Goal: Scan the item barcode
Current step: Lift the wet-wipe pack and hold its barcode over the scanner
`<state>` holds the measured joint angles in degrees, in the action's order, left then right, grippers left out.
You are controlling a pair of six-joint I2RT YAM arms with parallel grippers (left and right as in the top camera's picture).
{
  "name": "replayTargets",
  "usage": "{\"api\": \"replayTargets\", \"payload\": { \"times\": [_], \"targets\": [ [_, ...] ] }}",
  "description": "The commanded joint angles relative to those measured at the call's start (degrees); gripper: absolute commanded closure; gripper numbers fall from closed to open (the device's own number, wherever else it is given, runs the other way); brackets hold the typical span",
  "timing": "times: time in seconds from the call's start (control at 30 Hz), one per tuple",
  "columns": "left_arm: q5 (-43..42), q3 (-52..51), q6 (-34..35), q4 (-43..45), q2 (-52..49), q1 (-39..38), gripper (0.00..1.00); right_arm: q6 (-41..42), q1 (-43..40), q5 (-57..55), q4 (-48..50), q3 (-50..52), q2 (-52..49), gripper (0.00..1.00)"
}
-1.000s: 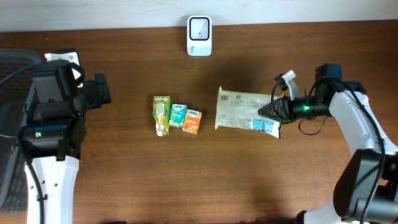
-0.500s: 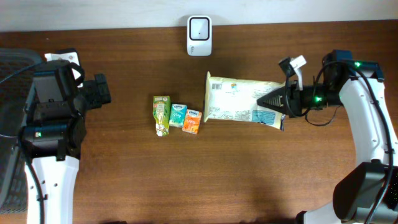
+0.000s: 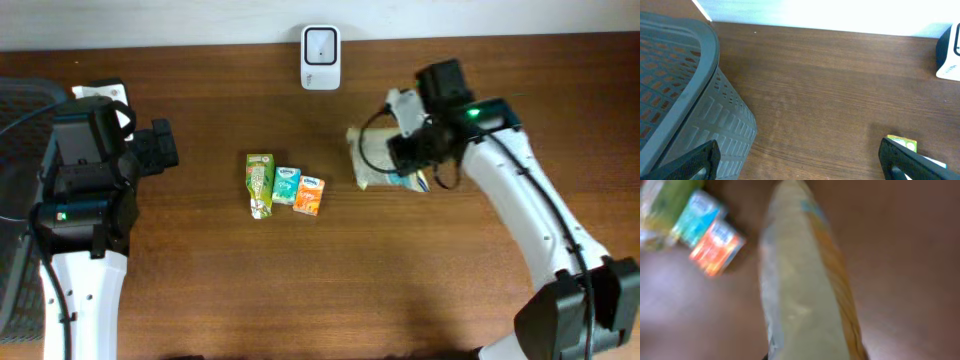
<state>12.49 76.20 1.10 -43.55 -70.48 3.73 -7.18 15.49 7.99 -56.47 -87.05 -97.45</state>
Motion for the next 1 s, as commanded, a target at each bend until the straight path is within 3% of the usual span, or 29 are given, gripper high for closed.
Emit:
{"api": "replayTargets", "payload": {
  "times": [0.0,0.07,0.1,0.2,0.27,0.5,0.63,0.97],
  "targets": [
    [0.4,0.8,-0.5,0.1,0.6,0.3,0.01,1.5,7.5,-29.0,10.0,-2.0,0.8,0.96],
    [0.4,0.8,-0.5,0.1,0.6,0.3,0.01,-8.3,11.7,-35.8,21.5,-2.0,0.0,0.96],
    [0.4,0.8,-0.5,0.1,0.6,0.3,0.01,-17.7,12.7,-35.9,28.2,-2.0,-0.9,0.96],
    [0.4,0.8,-0.5,0.1,0.6,0.3,0.01,-29.0,12.2,-36.2,40.7,-2.0,-4.3,0.96],
    [0.4,0.8,-0.5,0.1,0.6,0.3,0.01,-44.5,12.4,-41.5,55.3,-2.0,-10.0,0.96],
    [0.4,0.8,-0.5,-1.2,0.6,0.3,0.01,-69.3,13.8,-46.5,77.1,-2.0,-23.1,0.96],
    [0.4,0.8,-0.5,-1.2,0.6,0.3,0.01,-78.4,15.4,-45.7,86.8,-2.0,-26.6,0.96],
    [0.4,0.8,-0.5,-1.2,0.6,0.3,0.01,-79.7,15.2,-44.5,95.3,-2.0,-32.4,0.96]
  ]
}}
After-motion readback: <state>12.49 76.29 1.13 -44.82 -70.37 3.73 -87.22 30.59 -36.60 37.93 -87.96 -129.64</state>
